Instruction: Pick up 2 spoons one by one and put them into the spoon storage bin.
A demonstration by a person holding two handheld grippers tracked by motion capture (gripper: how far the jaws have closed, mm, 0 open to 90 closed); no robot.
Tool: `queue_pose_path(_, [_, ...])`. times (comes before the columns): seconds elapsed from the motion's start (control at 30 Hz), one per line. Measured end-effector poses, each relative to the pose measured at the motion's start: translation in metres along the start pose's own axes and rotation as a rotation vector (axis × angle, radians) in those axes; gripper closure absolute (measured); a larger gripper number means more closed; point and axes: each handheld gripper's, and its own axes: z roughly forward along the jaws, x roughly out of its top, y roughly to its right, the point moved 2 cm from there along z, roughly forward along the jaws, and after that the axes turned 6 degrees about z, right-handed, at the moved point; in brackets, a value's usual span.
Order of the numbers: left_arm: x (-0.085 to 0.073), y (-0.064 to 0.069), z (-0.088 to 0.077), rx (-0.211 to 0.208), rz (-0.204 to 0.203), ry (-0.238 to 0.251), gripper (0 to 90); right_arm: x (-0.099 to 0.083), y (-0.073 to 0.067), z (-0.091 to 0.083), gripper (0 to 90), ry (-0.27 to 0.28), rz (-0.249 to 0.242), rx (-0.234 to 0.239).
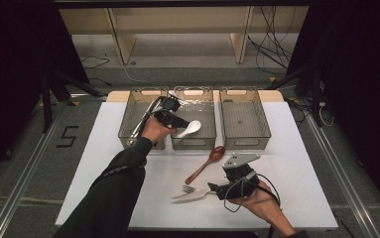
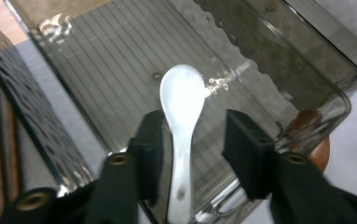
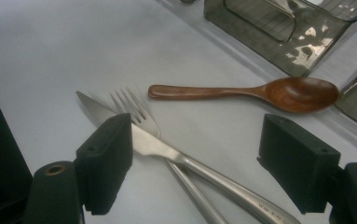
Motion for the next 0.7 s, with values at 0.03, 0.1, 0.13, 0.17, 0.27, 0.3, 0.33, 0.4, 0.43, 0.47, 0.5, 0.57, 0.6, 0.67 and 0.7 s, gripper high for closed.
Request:
queue_pose_path(0.03, [0.000, 0.000, -0.003, -0.001, -0.003, 0.006, 51.5, 0.000, 0.000, 0.000, 26.8, 0.001, -0.001, 0.000])
queue_pose_path(0.1, [0.001, 0.000, -0.009, -0.004, -0.014, 0.023, 47.2, 0.000, 0.000, 0.000, 26.8, 0.002, 0.001, -0.001])
queue_pose_path(0.13, [0.001, 0.000, -0.013, -0.010, -0.007, 0.029, 44.9, 0.000, 0.000, 0.000, 26.8, 0.001, -0.002, 0.000])
queue_pose_path(0.17, [0.001, 0.000, -0.017, -0.010, -0.005, 0.038, 43.0, 0.000, 0.000, 0.000, 26.8, 0.001, -0.002, 0.000])
queue_pose_path(0.27, [-0.002, 0.001, -0.028, -0.044, -0.018, 0.058, 38.9, 0.000, 0.000, 0.000, 26.8, 0.000, -0.001, -0.002])
queue_pose_path(0.3, [-0.004, 0.001, -0.033, -0.054, -0.020, 0.063, 36.9, 0.000, 0.000, 0.000, 26.9, 0.000, -0.001, -0.003])
queue_pose_path(0.33, [-0.006, 0.002, -0.037, -0.060, -0.022, 0.075, 35.9, 0.000, 0.000, 0.000, 26.8, 0.001, 0.000, -0.005])
queue_pose_path(0.4, [-0.011, 0.003, -0.045, -0.071, -0.012, 0.075, 34.0, 0.000, 0.000, 0.000, 26.8, 0.002, 0.001, -0.006])
queue_pose_path(0.43, [-0.014, 0.005, -0.048, -0.069, -0.009, 0.081, 33.1, 0.000, 0.001, 0.000, 26.8, 0.002, 0.000, -0.007])
queue_pose_path(0.47, [-0.017, 0.006, -0.052, -0.069, 0.000, 0.079, 32.8, 0.001, 0.001, 0.001, 26.8, 0.002, 0.000, -0.009])
queue_pose_path(0.5, [-0.021, 0.006, -0.056, -0.065, 0.011, 0.081, 32.1, 0.001, 0.001, 0.001, 26.8, 0.002, 0.001, -0.009])
queue_pose_path(0.57, [-0.030, 0.007, -0.066, -0.065, 0.019, 0.099, 30.7, 0.001, 0.001, 0.001, 26.8, 0.004, 0.003, -0.012])
queue_pose_path(0.6, [-0.035, 0.006, -0.071, -0.069, 0.018, 0.110, 30.3, 0.002, 0.001, 0.000, 26.8, 0.004, 0.005, -0.012])
queue_pose_path(0.67, [-0.045, 0.006, -0.080, -0.067, 0.021, 0.118, 30.0, 0.002, 0.003, 0.000, 26.8, 0.007, 0.008, -0.016])
queue_pose_path(0.7, [-0.051, 0.006, -0.085, -0.066, 0.021, 0.120, 29.4, 0.003, 0.003, 0.000, 26.8, 0.006, 0.014, -0.018])
